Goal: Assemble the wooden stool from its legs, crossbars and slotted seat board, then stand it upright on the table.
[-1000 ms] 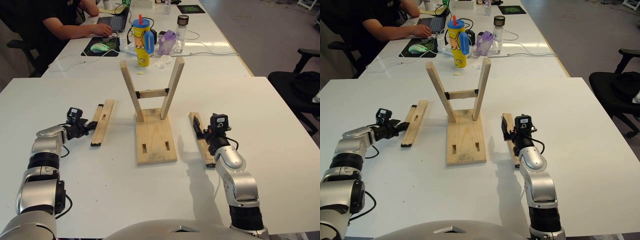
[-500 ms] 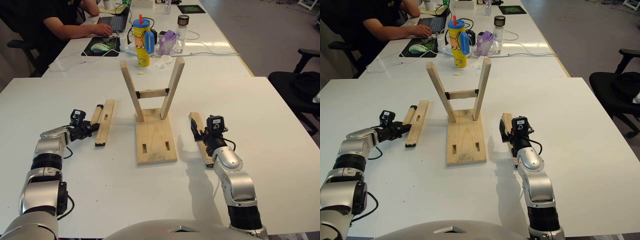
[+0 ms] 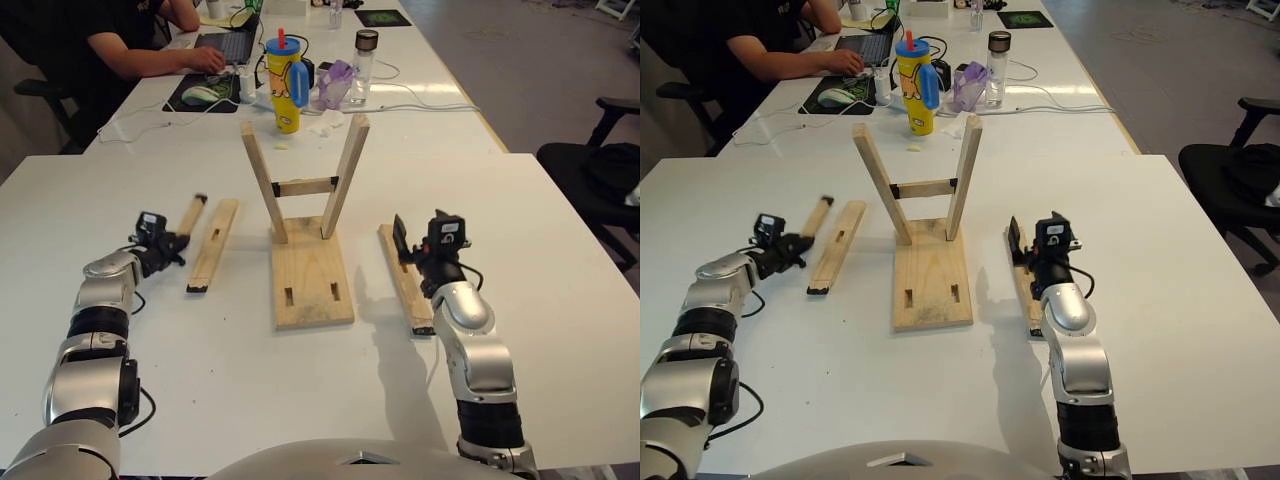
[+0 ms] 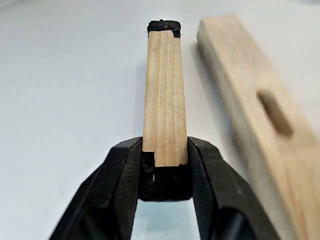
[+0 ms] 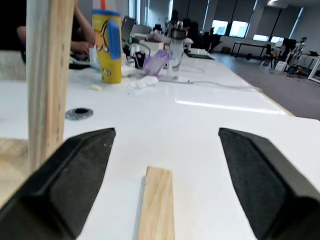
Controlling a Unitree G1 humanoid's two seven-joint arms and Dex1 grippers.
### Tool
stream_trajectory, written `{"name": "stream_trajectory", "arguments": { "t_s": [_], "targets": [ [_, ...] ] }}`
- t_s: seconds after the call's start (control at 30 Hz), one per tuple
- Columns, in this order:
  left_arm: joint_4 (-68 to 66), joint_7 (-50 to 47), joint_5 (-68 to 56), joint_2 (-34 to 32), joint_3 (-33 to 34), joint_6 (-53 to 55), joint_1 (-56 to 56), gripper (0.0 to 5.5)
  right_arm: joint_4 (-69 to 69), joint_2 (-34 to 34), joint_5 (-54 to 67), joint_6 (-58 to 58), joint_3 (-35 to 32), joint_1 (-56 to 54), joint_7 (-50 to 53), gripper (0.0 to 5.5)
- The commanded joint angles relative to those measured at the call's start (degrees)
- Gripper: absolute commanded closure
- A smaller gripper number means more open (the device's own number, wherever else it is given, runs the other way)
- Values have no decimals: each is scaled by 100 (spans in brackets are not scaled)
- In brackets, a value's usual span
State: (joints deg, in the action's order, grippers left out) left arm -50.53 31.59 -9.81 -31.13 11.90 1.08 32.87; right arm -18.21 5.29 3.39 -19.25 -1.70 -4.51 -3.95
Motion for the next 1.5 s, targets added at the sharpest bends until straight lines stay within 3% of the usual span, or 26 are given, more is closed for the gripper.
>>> {"name": "stream_trajectory", "arguments": {
  "t_s": [0.03,0.23,0.4,0.5,0.67,1.33,1.5],
  "targets": [
    [1179,-84,-639,165,592,-775,247,417,-98,-16,995,-296,-543,-542,-372,166],
    [3933,18,-1120,407,265,-662,241,417,-546,117,3802,-1720,-1458,-1896,-665,166],
    [5148,276,-1149,607,-623,52,202,417,-734,193,5463,-2588,-1435,-2198,-697,166],
    [5564,441,-1103,757,-1130,369,22,417,-760,180,6051,-2684,-1444,-2315,-513,216],
    [5803,606,-1026,895,-1536,525,-225,417,-690,305,6398,-2666,-1382,-2391,-280,249],
    [6177,1090,-894,973,-1959,668,-719,417,-223,420,7442,-2286,-1472,-2502,505,249],
    [6162,989,-704,1036,-1989,551,-758,417,-176,390,7462,-2228,-1421,-2398,679,336]
  ]
}}
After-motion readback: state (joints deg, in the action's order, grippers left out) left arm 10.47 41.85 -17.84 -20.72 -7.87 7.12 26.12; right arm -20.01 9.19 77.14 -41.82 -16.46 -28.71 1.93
